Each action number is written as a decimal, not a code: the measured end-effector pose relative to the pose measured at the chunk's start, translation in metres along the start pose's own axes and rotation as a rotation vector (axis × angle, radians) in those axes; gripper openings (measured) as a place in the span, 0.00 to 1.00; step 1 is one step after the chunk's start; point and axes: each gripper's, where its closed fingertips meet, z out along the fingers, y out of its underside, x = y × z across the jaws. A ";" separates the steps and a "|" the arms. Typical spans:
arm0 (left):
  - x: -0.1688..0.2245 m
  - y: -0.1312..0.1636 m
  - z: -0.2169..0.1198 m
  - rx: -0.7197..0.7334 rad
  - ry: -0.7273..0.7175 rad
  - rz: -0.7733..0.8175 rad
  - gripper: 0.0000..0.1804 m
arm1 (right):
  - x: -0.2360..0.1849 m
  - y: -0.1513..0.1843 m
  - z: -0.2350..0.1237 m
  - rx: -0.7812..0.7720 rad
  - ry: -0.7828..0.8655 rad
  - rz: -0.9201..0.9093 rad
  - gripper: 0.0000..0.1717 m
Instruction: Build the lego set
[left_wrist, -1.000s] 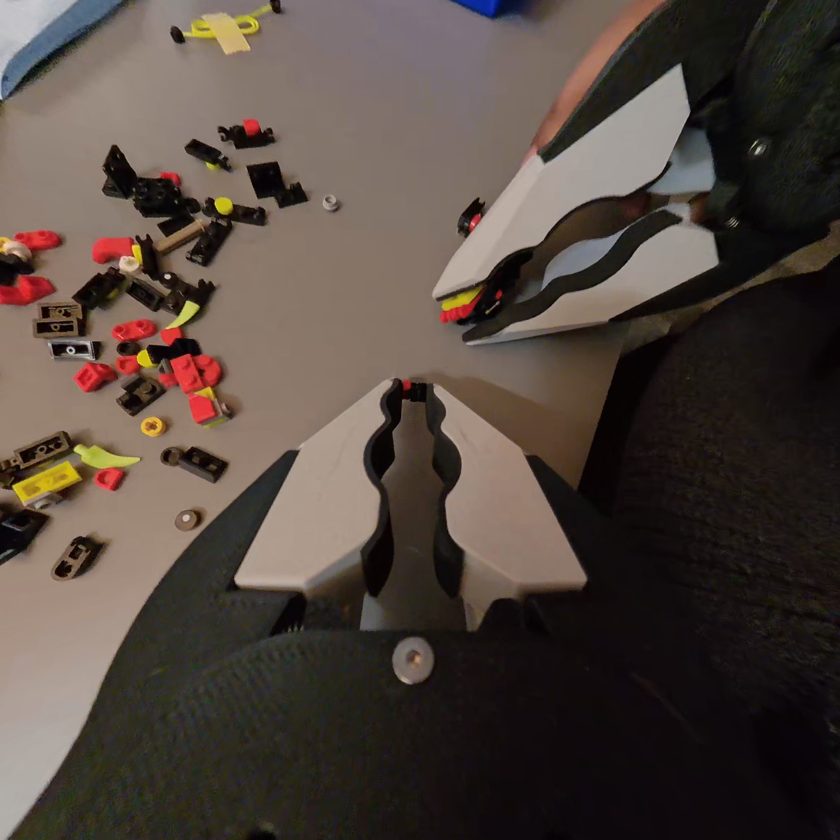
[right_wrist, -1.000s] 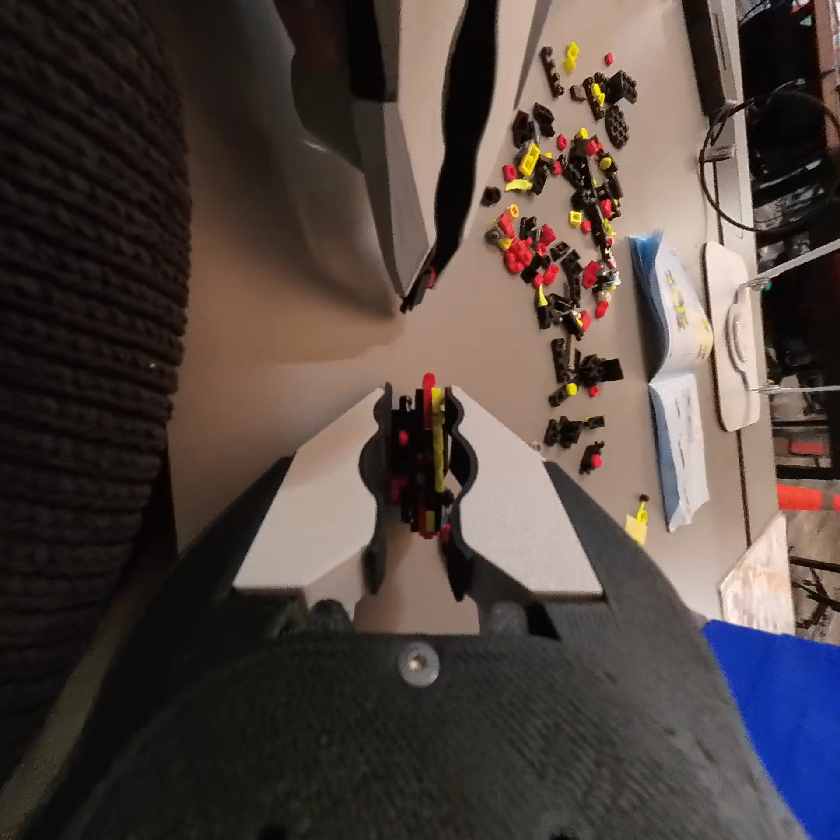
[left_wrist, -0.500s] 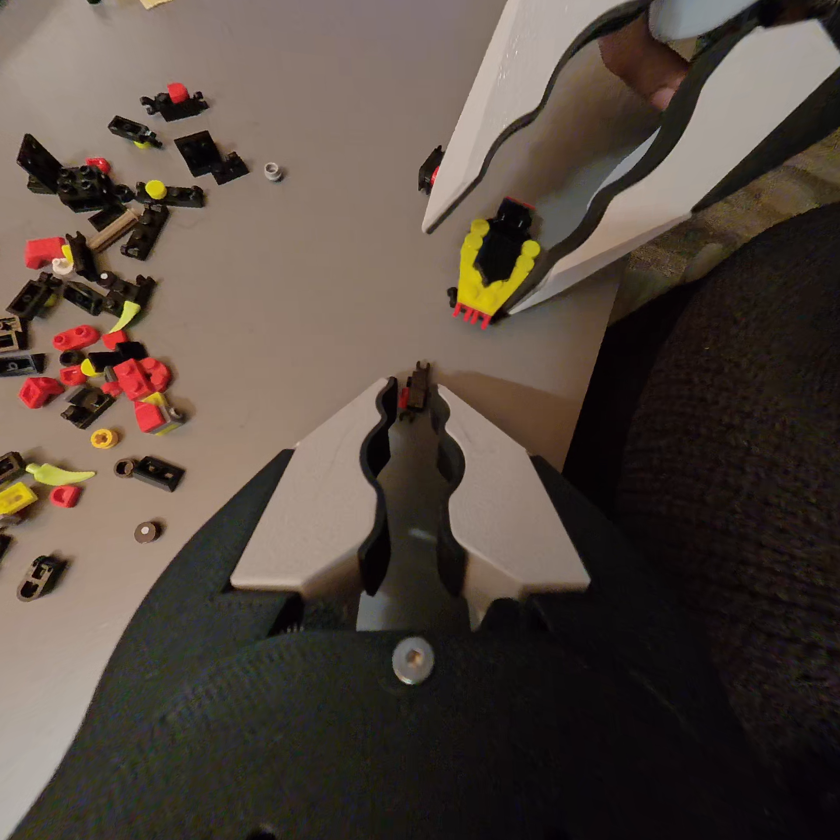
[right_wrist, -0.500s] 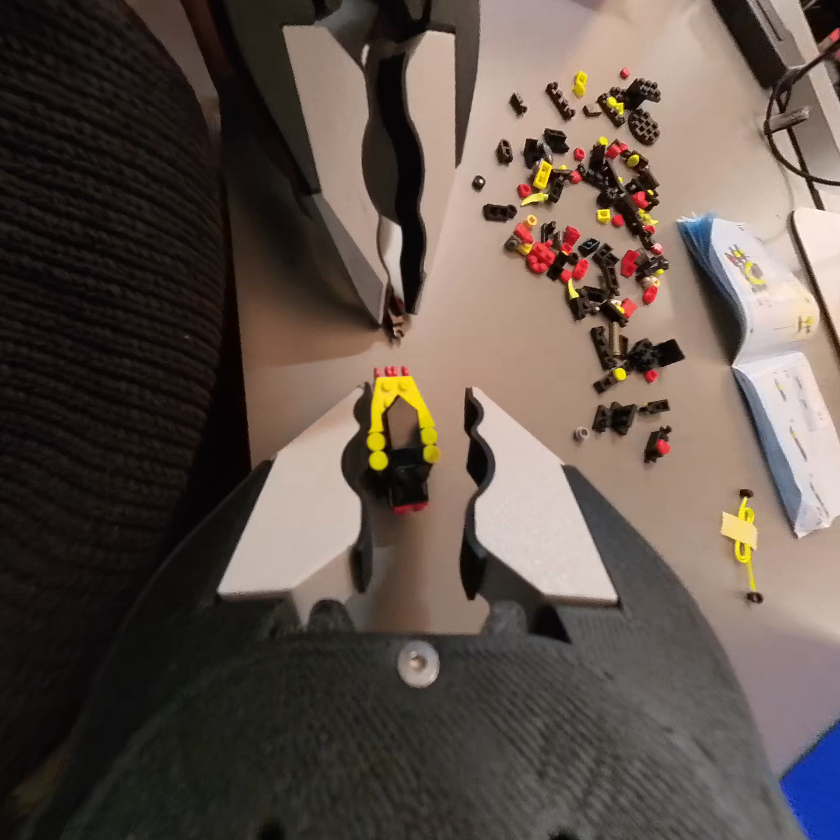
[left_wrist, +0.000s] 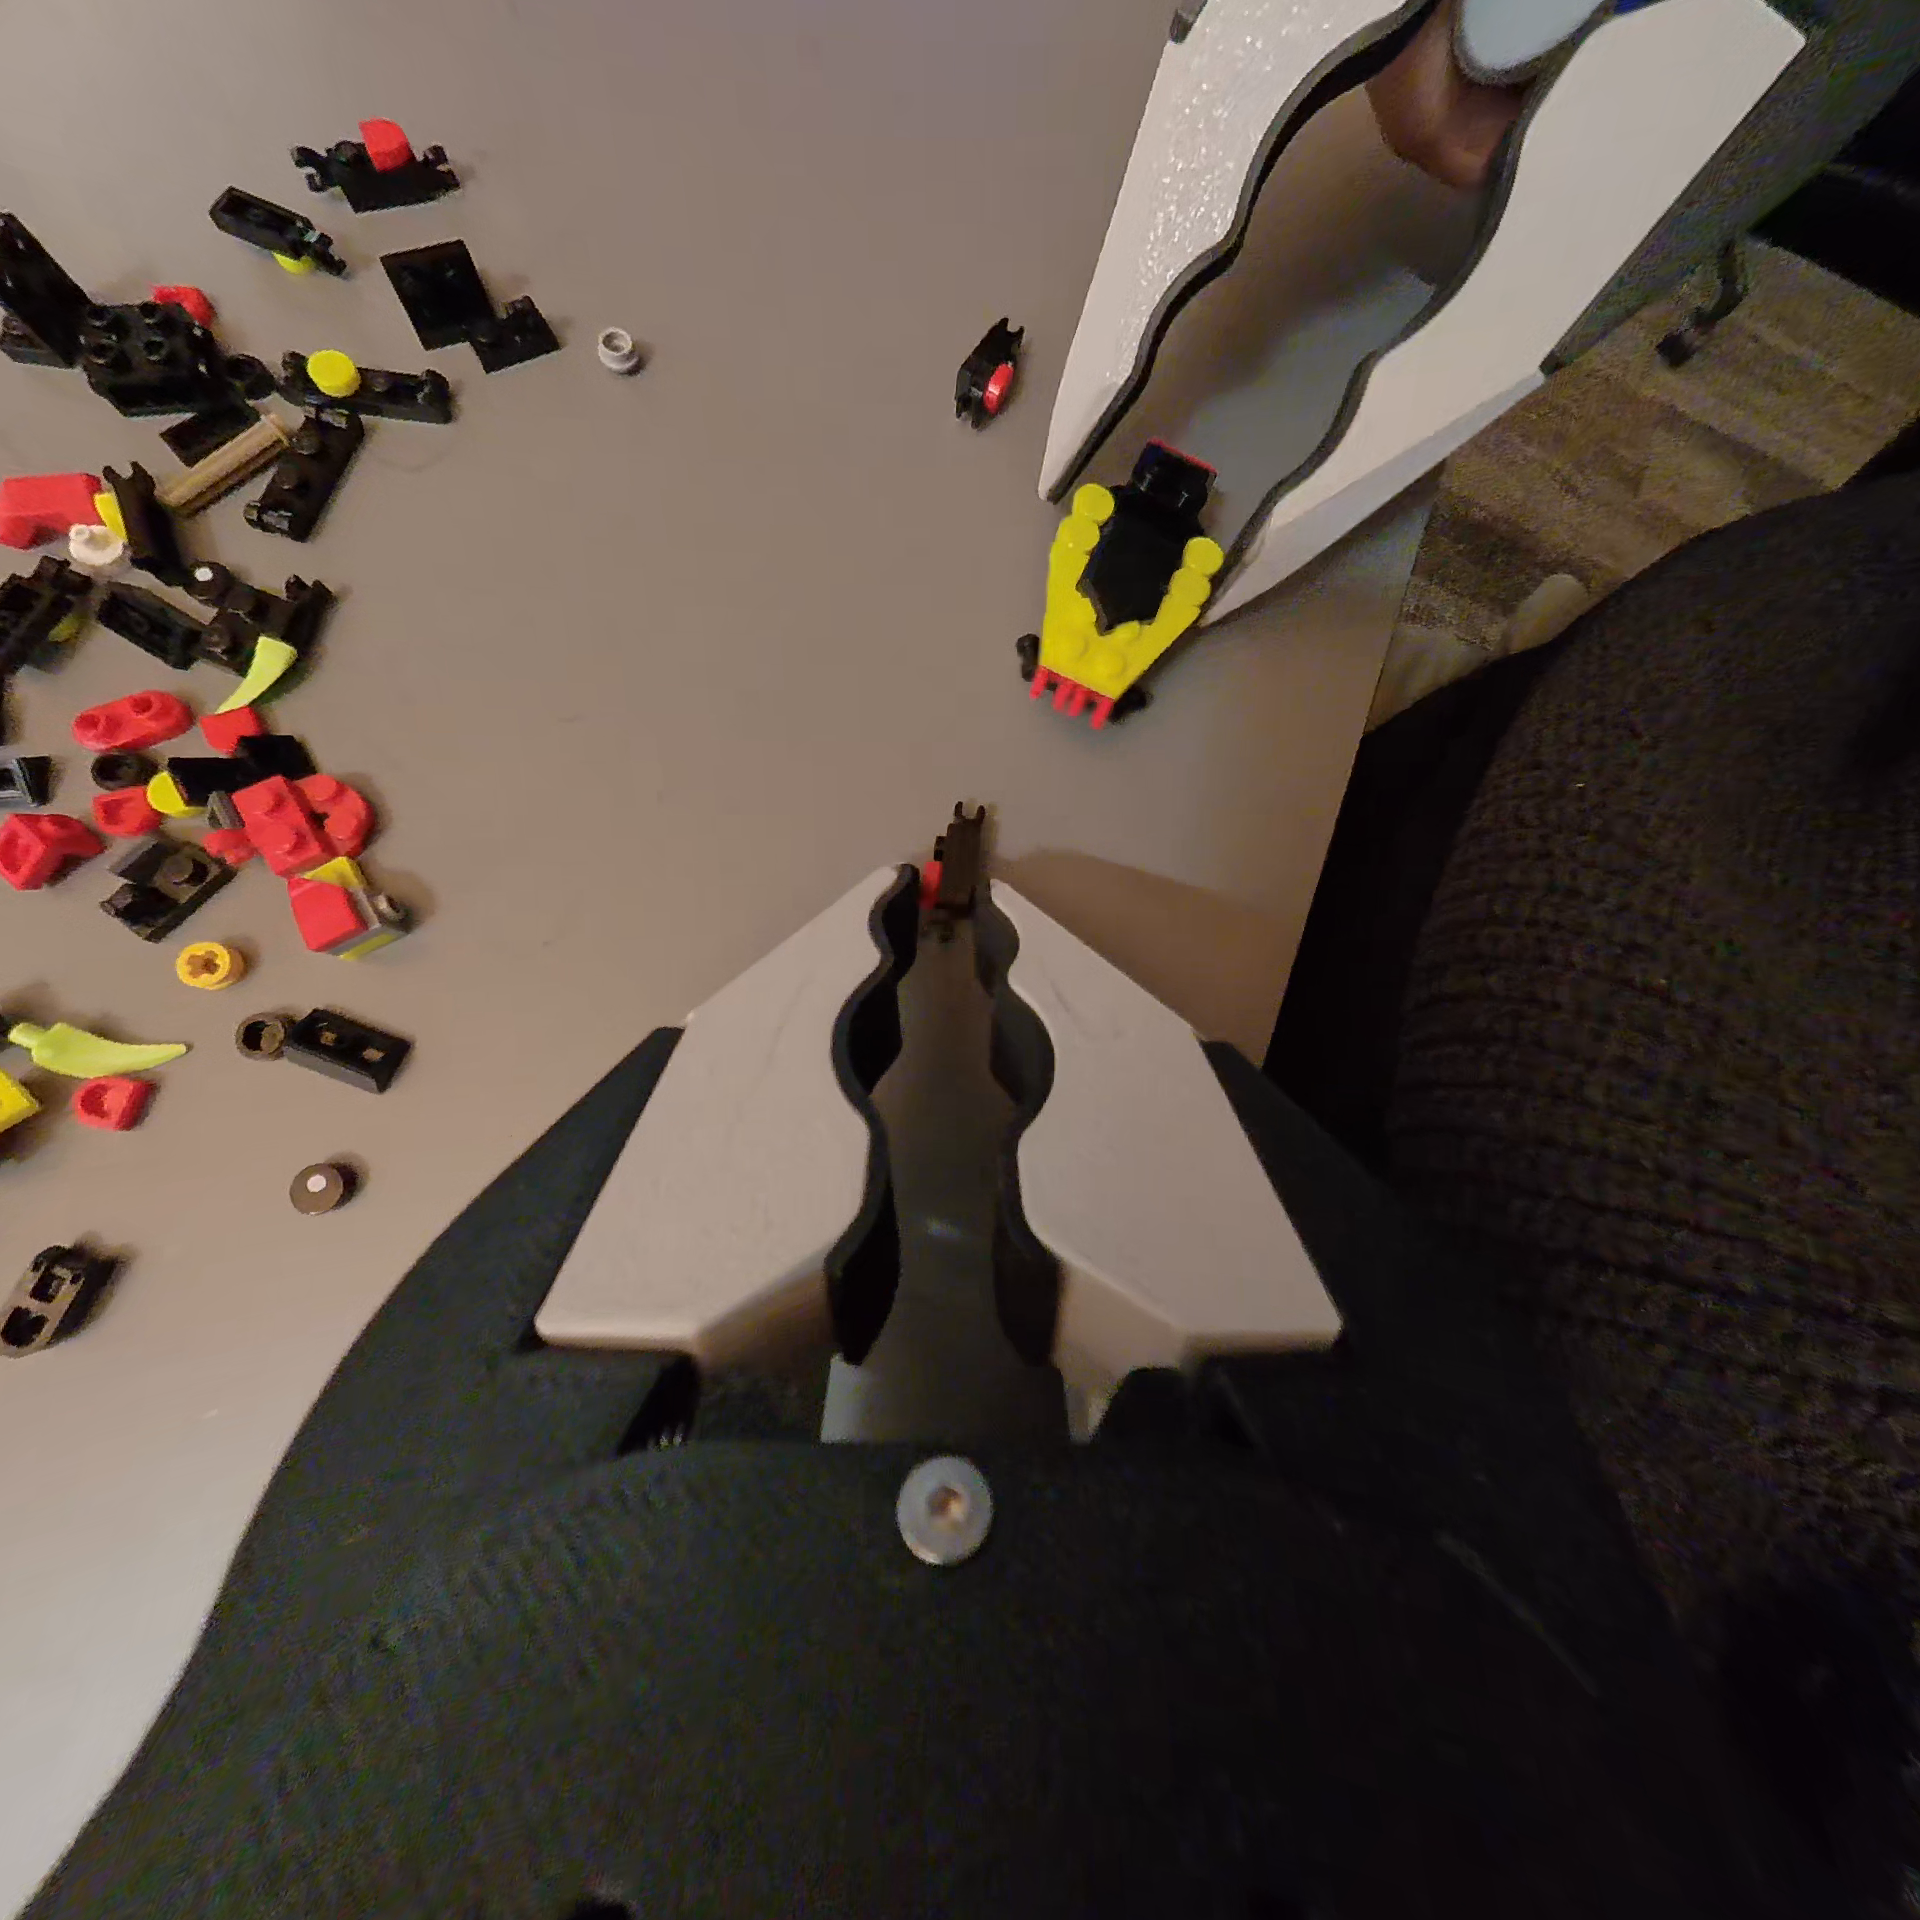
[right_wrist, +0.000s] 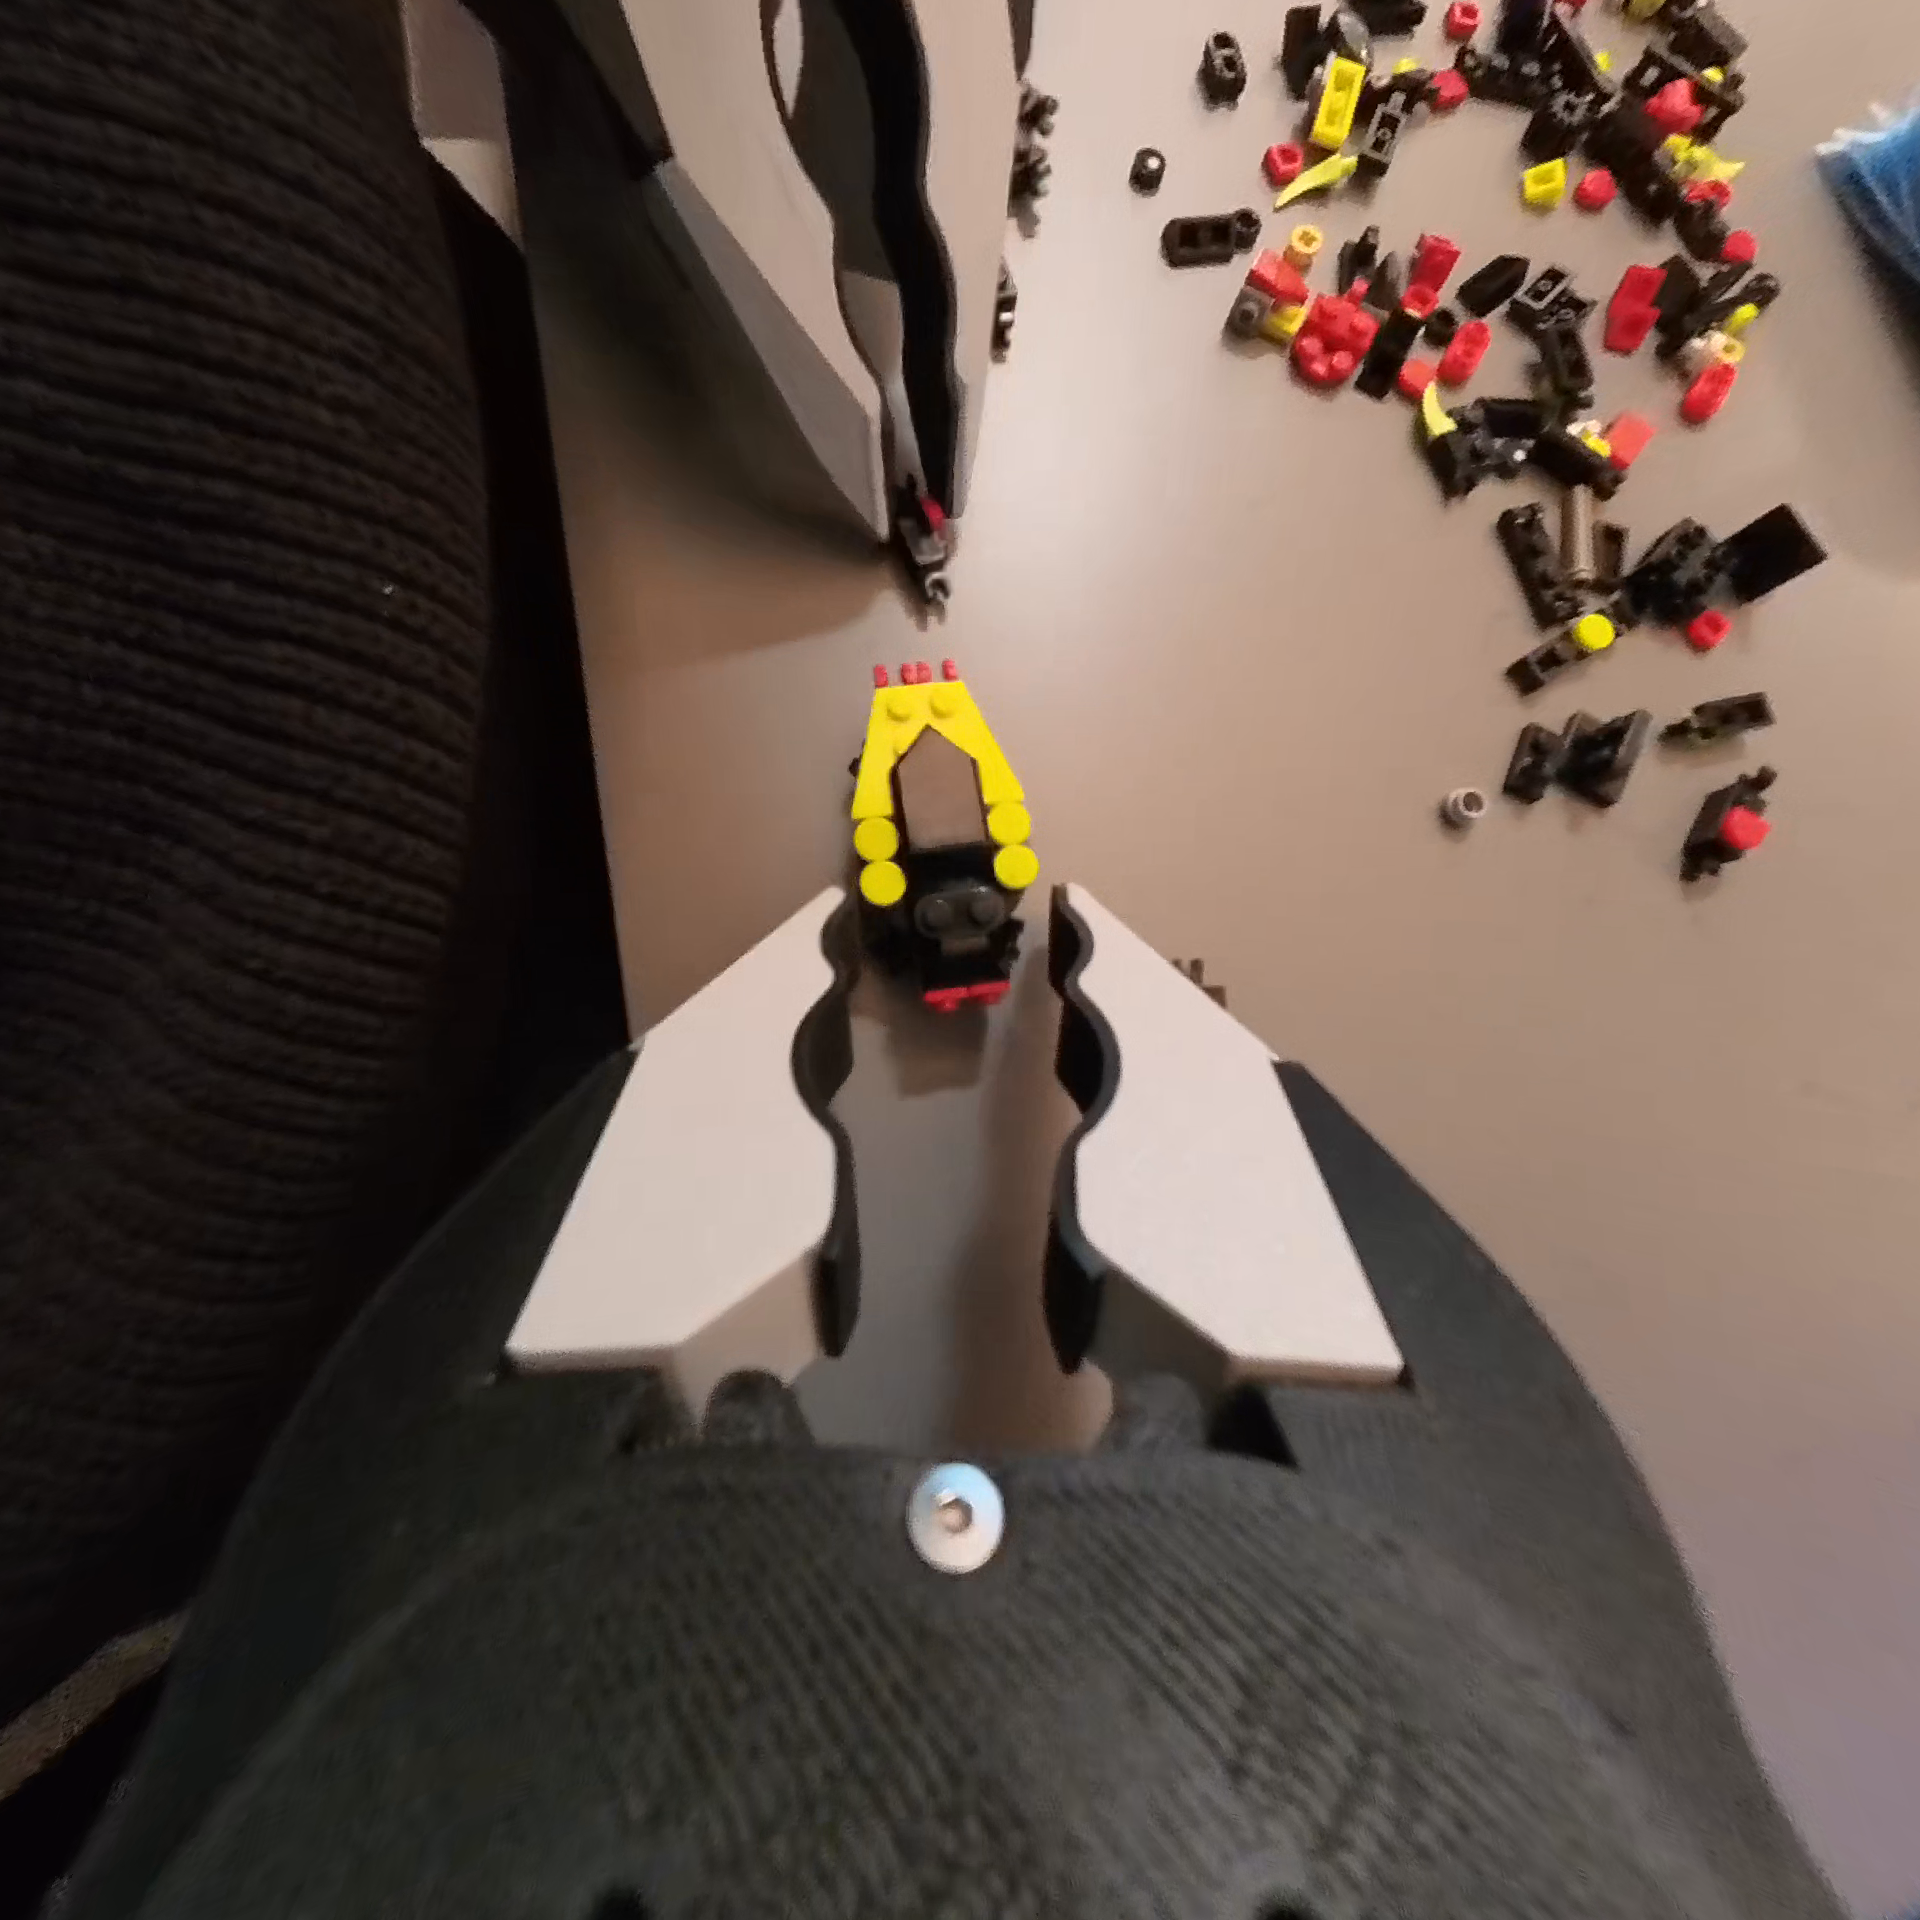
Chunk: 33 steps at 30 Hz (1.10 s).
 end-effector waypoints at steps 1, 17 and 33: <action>-0.001 0.000 0.000 0.001 -0.005 0.003 0.04 | 0.004 -0.002 0.000 0.009 0.017 0.008 0.18; 0.017 -0.044 -0.021 0.282 0.051 0.093 0.04 | 0.035 -0.068 -0.040 0.413 0.025 0.352 0.23; 0.049 -0.064 -0.040 0.460 0.181 0.224 0.04 | -0.023 -0.085 -0.026 0.429 -0.510 0.699 0.11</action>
